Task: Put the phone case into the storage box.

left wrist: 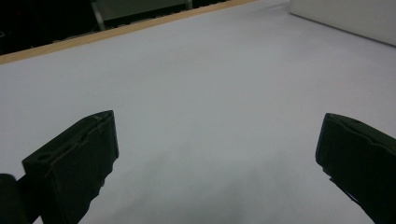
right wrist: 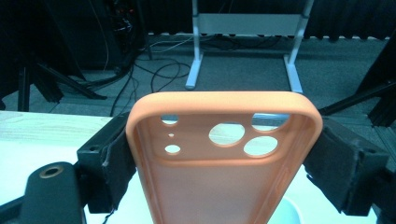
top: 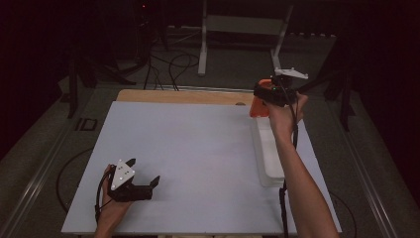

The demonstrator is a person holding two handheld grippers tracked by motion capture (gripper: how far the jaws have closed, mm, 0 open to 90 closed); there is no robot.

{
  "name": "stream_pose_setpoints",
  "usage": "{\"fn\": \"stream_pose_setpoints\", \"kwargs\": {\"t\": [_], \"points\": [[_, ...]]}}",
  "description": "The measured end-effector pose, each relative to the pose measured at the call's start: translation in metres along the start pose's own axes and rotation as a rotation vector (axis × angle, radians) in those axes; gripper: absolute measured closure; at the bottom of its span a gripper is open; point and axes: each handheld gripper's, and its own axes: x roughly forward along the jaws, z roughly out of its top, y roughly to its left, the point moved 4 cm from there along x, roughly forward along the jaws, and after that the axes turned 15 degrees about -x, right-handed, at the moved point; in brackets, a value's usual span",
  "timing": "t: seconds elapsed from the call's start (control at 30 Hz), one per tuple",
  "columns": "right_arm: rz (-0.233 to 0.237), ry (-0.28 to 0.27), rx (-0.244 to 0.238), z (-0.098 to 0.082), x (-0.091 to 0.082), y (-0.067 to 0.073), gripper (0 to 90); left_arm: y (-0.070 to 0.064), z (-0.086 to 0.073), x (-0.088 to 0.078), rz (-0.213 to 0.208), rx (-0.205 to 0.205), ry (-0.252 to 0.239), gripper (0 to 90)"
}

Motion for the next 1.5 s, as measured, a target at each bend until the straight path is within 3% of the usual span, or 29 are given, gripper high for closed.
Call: {"fn": "stream_pose_setpoints", "kwargs": {"t": [1.5], "points": [[-0.065, 0.053, 0.008, -0.019, 0.009, -0.018, 16.3, 0.0, 0.001, -0.002, 0.0, -0.003, -0.009, 0.0]]}}
